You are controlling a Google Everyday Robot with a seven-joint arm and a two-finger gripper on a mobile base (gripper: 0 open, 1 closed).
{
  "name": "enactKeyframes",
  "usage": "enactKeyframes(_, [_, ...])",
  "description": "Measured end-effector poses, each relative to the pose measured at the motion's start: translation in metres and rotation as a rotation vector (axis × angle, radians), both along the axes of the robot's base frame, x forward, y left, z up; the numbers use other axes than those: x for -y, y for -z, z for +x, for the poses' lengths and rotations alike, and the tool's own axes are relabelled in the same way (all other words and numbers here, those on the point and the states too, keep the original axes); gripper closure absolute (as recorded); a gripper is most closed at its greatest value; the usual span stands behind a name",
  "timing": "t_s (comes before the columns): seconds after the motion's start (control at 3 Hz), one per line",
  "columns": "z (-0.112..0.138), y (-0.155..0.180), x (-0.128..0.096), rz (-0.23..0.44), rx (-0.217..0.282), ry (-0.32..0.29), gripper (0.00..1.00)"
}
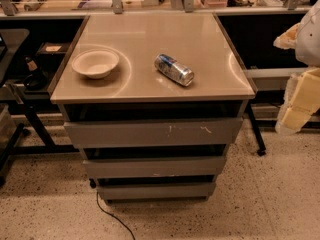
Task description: Open middle drawer
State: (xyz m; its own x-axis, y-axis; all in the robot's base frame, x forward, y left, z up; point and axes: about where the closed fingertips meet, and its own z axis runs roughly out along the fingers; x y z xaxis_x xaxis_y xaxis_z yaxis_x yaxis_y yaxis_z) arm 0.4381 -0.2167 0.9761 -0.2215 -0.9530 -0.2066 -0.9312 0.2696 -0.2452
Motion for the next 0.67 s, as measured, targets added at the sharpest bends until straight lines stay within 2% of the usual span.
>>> enactKeyframes(0.33, [0.0, 0.0, 0.0, 0.0, 0.0, 0.0, 0.0])
enactKeyframes(0.67, [-0.008, 0.03, -0.005, 0.025, -0.042, 0.001, 0.0])
